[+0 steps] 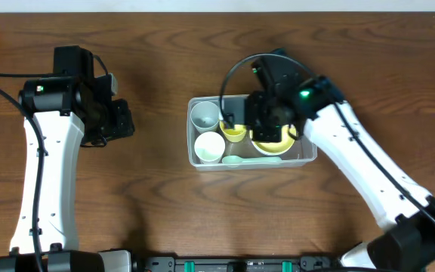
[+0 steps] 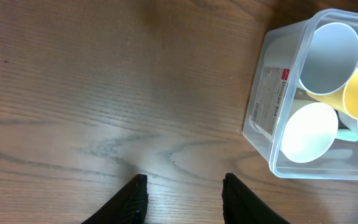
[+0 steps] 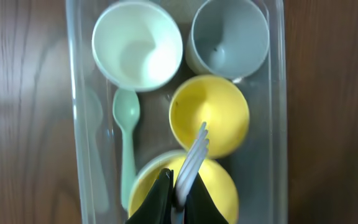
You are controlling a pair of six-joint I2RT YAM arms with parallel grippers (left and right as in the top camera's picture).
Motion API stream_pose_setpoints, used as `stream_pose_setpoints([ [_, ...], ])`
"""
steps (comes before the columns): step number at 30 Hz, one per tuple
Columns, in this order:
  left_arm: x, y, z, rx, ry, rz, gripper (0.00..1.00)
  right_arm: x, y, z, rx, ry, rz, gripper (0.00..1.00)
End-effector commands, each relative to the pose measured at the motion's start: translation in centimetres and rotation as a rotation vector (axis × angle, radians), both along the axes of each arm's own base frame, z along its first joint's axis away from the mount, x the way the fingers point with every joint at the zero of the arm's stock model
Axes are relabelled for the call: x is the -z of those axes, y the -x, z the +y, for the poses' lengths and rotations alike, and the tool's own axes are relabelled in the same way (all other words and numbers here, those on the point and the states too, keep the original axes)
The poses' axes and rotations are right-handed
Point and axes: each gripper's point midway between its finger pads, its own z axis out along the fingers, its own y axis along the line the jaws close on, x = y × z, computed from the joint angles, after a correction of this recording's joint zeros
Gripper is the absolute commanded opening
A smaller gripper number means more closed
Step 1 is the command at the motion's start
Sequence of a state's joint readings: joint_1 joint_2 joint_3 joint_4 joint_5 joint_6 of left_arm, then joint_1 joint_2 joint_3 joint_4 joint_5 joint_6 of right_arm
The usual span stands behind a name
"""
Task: Pack container
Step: 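Lower the fork into the container beside the bowls and release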
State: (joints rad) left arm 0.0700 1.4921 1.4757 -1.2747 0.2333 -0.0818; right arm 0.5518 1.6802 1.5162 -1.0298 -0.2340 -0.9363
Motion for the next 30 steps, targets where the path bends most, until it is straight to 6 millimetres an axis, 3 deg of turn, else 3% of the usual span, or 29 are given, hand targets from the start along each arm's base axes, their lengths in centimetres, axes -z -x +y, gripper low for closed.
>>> stream_pose_setpoints([
  [1,-0.2,0.2,-0.1,-0.003,0.003,-0.006,0.41,-0.2,0.0,1.0,0.166,-0.062,0.078,0.01],
  [4,-0.2,0.2,-0.1,-0.004,0.003,-0.005,0.41,0.0,-0.2,0.8,0.269,-0.077,0.122,0.03],
  [11,-0.2,0.3,-0.1,-0.003,0.004,-0.001,0.40,0.5,0.6,0.3,0.271,-0.052,0.151,0.03],
  [23,-0.2,0.3,-0.1,-0.004,0.003,-0.002,0.41,4.3,2.7,-1.0,0.225,0.027,0.218,0.07],
  [25,-0.2,0.3,-0.1,-0.004,0.004,-0.002,0.40,4.4,2.8,-1.1,0.226,0.030,0.221,0.13],
  [30,-0.2,0.3,-0.1,-0.004,0.004,-0.002,0.41,4.4,2.8,-1.0,0.225,0.028,0.219,0.51],
])
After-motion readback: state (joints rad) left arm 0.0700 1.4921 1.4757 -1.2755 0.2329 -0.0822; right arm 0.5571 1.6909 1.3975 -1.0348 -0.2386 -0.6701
